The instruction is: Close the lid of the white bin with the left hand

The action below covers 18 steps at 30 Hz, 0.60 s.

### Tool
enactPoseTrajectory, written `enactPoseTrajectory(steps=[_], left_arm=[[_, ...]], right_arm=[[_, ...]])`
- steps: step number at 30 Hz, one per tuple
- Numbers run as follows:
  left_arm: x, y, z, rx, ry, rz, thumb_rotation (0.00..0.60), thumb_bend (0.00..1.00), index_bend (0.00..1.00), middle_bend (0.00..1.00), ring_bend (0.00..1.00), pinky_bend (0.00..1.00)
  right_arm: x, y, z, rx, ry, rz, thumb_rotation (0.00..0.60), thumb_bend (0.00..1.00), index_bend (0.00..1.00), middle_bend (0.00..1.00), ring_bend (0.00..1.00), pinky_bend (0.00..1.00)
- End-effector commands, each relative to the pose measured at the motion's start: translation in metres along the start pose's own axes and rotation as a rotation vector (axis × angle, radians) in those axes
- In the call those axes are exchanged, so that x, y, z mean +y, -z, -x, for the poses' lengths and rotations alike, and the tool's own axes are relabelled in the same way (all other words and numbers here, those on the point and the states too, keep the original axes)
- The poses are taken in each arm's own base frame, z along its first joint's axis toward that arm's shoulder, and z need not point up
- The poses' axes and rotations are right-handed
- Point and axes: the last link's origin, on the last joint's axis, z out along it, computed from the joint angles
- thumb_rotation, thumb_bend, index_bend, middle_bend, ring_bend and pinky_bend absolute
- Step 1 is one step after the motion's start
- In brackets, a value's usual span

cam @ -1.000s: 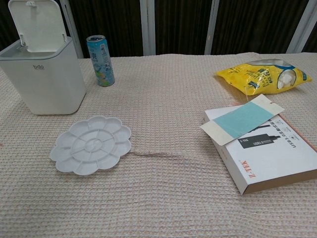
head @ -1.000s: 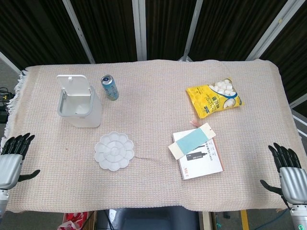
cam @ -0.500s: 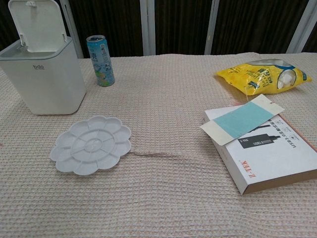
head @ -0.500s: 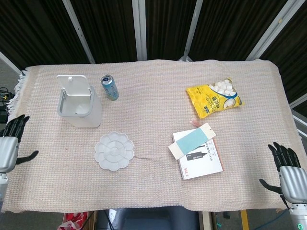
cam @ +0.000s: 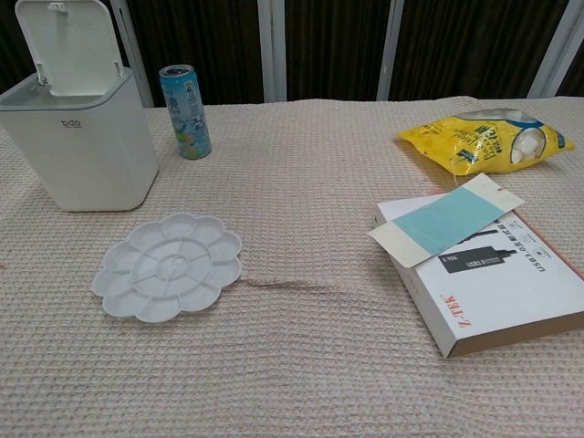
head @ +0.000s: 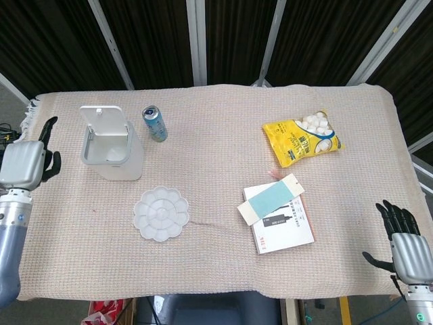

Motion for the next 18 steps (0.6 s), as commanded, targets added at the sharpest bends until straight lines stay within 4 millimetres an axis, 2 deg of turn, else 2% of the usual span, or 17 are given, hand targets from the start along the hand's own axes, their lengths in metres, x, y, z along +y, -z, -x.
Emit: enactPoseTrajectory(steps=[1, 8, 13, 16, 18], left_arm=[[0.033, -0.039, -0.016, -0.088, 0.02, 0.012, 0.6, 0.64, 0.0, 0.96, 0.87, 0.98], [0.058, -0.067, -0.02, -0.145, 0.023, -0.01, 0.6, 0.67, 0.0, 0.98, 0.88, 0.99], [0.072, -0.08, -0.021, -0.142, 0.008, -0.011, 0.6, 0.68, 0.01, 0.98, 0.88, 0.99], [0.078, -0.086, -0.02, -0.147, 0.003, -0.024, 0.6, 0.69, 0.04, 0.99, 0.89, 0.99], [0.081, -0.089, -0.018, -0.155, 0.005, -0.034, 0.6, 0.69, 0.11, 1.0, 0.89, 0.99]], right_arm=[[0.0, -0.001, 0.0, -0.002, -0.003, 0.003, 0.6, 0.15, 0.0, 0.0, 0.0, 0.0], [0.001, -0.001, 0.001, -0.01, -0.016, 0.012, 0.6, 0.15, 0.0, 0.0, 0.0, 0.0], [0.003, -0.001, -0.001, -0.009, -0.027, 0.023, 0.6, 0.15, 0.0, 0.0, 0.0, 0.0], [0.004, -0.001, -0.002, -0.006, -0.033, 0.027, 0.6, 0.15, 0.0, 0.0, 0.0, 0.0], [0.004, -0.001, -0.003, -0.006, -0.035, 0.029, 0.6, 0.15, 0.0, 0.0, 0.0, 0.0]])
